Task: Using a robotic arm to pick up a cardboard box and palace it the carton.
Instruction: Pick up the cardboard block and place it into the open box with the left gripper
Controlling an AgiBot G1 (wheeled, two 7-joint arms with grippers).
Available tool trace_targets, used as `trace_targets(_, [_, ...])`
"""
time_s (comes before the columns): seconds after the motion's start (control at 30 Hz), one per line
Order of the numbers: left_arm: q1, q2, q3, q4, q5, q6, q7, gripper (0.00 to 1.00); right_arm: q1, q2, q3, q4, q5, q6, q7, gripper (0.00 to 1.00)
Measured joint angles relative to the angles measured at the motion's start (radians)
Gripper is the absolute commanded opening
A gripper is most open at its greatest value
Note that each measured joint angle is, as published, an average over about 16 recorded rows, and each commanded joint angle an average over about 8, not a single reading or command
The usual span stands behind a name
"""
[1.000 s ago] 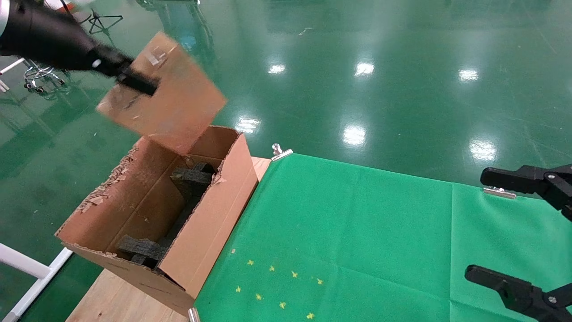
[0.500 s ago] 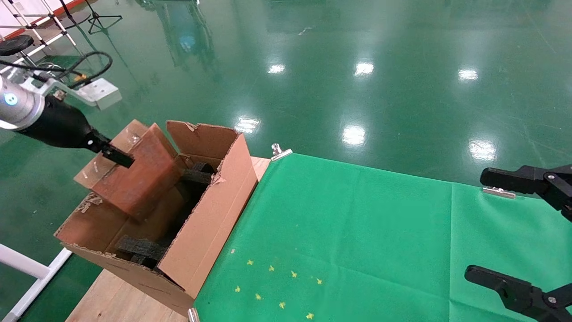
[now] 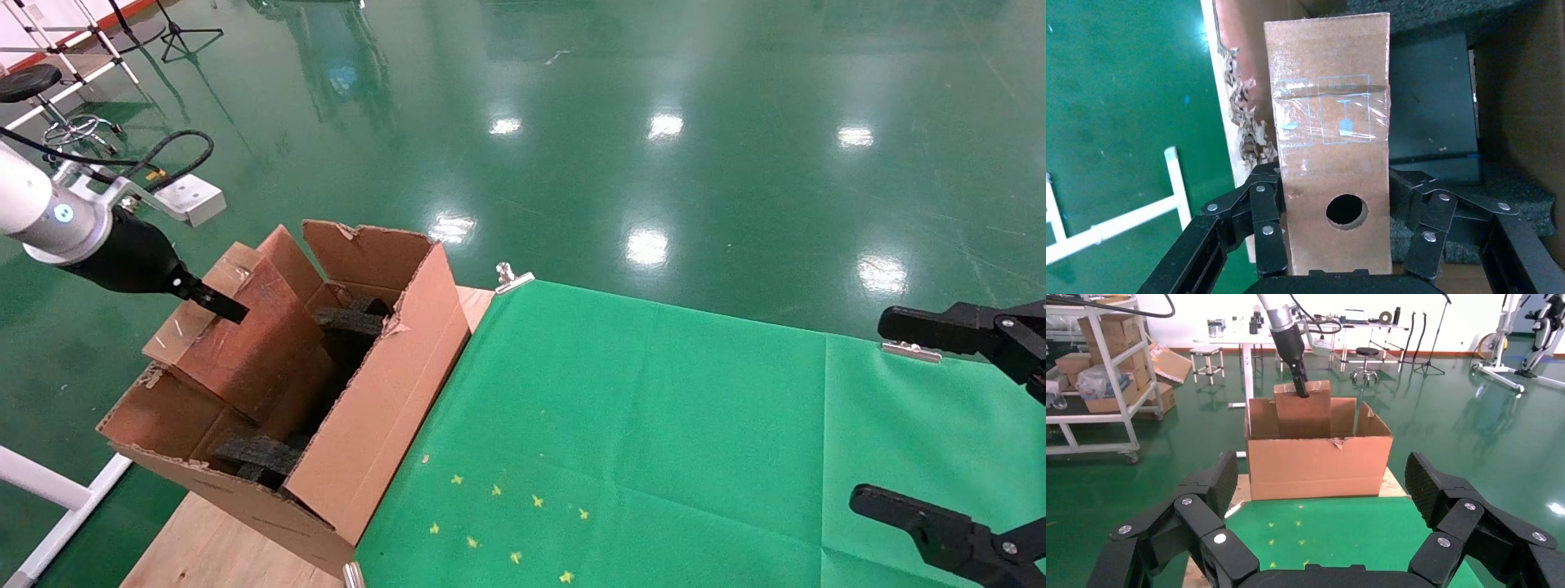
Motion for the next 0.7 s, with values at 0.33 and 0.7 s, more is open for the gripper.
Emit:
trace_targets(0.33, [0.079,0.048,-0.011,0.115,-0.021,-0.064,-0.016,0.00,0.000,0.000,0.000,0.000,0.000,0.000,0.000,1.00])
trace_targets(0.7, [0.146,0.067,-0.020,0.164,-0.033,-0.181,-0.045,0.94,0.000,0.000,0.000,0.000,0.000,0.000,0.000,1.00])
